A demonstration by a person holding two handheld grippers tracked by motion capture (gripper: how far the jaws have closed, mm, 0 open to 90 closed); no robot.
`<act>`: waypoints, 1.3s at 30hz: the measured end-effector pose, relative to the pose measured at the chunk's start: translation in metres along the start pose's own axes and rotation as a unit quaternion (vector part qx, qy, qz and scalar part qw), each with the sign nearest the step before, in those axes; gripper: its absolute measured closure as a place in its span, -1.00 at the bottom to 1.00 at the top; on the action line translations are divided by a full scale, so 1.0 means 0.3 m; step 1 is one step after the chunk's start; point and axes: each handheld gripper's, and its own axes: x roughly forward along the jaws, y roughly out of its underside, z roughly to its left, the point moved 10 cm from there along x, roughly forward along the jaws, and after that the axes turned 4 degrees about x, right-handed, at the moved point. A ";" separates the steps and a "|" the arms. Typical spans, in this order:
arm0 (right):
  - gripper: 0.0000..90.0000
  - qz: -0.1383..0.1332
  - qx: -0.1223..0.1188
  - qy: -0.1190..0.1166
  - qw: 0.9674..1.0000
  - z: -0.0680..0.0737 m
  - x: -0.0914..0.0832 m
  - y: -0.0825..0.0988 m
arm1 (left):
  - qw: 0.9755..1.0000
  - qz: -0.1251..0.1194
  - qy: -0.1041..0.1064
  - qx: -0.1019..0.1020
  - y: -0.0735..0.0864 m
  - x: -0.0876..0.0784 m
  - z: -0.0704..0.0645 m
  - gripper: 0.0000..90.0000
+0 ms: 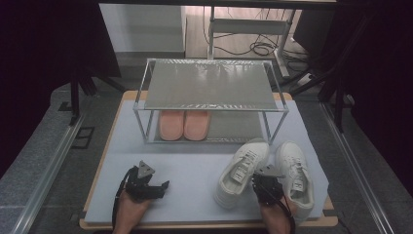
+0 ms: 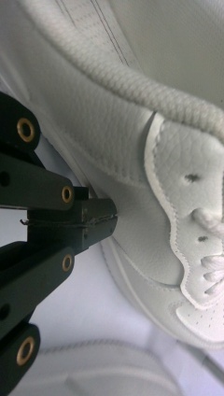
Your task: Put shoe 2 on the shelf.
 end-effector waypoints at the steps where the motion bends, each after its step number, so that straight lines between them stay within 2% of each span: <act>1: 1.00 -0.002 0.001 -0.006 1.000 0.009 0.005 -0.005 | 1.000 0.000 0.000 0.000 0.000 0.000 0.000 -0.70; 5: 1.00 -0.008 0.002 -0.034 0.999 0.044 0.021 -0.019 | 1.000 0.000 0.000 0.000 0.000 0.000 0.000 -0.70; 8: 1.00 -0.005 0.006 -0.041 0.999 0.043 0.020 -0.019 | 1.000 0.000 0.000 0.000 0.000 0.000 0.000 -0.70; 14: 0.97 -0.015 0.028 -0.014 0.999 -0.011 0.018 -0.034 | 1.000 0.000 0.000 0.000 0.000 0.000 0.000 -0.70; 21: 0.97 -0.022 0.029 0.013 0.999 -0.034 0.034 -0.066 | 1.000 0.000 0.000 0.000 0.000 0.000 0.000 -0.70; 27: 1.00 -0.028 0.030 0.001 0.999 -0.025 0.043 -0.077 | 1.000 0.000 0.000 0.000 0.000 0.000 0.000 -0.70; 36: 1.00 -0.033 0.025 -0.042 0.998 0.039 0.062 -0.092 | 1.000 0.000 0.000 0.000 0.000 0.000 0.000 -0.70; 39: 1.00 -0.029 0.025 -0.053 0.998 0.039 0.061 -0.091 | 1.000 0.000 0.000 0.000 0.000 0.000 0.000 -0.70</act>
